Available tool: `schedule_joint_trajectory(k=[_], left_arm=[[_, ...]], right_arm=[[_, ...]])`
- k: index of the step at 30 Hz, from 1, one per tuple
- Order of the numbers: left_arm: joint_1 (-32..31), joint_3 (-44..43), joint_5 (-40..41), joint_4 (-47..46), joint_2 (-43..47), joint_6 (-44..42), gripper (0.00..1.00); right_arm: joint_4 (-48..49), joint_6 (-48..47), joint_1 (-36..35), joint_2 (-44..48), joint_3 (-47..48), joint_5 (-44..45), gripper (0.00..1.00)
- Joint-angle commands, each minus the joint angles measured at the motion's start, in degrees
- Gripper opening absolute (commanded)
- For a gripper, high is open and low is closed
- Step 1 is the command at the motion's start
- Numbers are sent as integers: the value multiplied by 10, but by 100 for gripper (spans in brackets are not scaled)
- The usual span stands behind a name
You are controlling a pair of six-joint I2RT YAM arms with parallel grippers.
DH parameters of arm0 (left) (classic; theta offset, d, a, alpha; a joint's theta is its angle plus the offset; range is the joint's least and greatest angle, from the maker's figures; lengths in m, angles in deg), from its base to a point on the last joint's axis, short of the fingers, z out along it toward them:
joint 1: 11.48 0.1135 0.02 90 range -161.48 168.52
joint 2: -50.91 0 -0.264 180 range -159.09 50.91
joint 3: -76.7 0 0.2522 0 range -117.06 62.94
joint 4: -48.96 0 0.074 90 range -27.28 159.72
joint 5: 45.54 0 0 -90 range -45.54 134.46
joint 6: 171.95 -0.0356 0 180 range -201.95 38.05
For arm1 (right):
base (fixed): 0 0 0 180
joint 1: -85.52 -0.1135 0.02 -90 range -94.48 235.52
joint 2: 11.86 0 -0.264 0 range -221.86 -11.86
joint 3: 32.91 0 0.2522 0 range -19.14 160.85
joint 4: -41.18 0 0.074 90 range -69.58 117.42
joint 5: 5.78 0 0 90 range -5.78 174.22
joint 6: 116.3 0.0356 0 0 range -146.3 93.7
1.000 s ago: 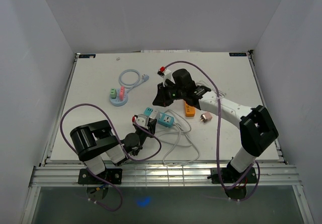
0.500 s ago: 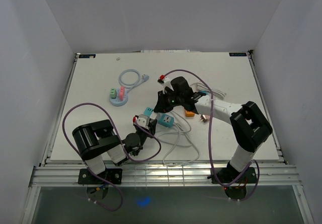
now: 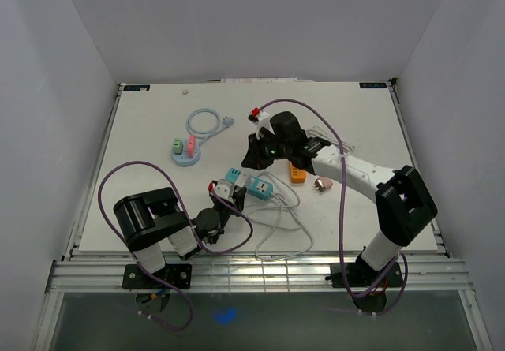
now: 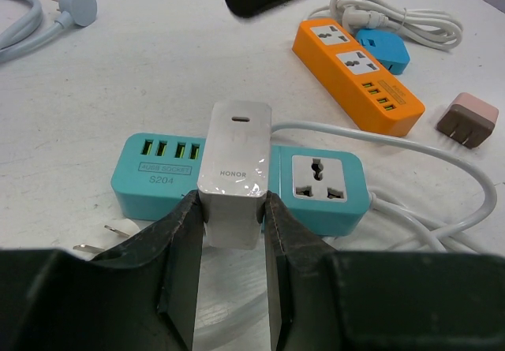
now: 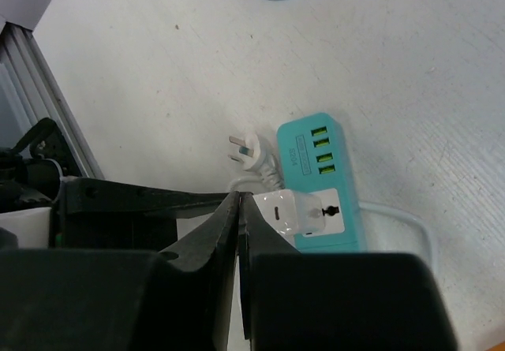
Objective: Insert the plug
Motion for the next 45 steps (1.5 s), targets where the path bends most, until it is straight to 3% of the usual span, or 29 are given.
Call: schedule_joint_trajectory(k=[1,11,14,16,22,26,32,37,39,41,45], left_arm=[[-2,12,-30,-81,-29,10,0],[-2,13,-20,-81,-26,13,1],[-2,12,-9,-80,-21,13,12],[-2,15,1,-80,-14,18,25],[-2,20,22,-78,16,14,47],[-2,26,15,-64,51,-2,69],[-2,13,14,24,111,-1,78],[-2,-2,7,164,212,40,88],[-2,-13,7,233,251,65,91],[-2,-29,6,322,307,98,98],[-2,-46,10,450,386,143,98]], right_arm=[[9,-1,-5,-11,-60,7,8],[7,-5,-2,-10,-56,43,8],[-22,-15,7,5,-26,53,8],[-37,-19,23,19,-14,57,8],[-50,-19,83,56,-28,59,14],[-55,-18,113,76,-47,55,18],[-64,-13,147,105,-79,57,22],[-85,2,177,125,-136,79,45],[-89,13,189,140,-157,98,63],[-106,22,193,157,-178,145,68],[-173,79,205,173,-182,238,75]])
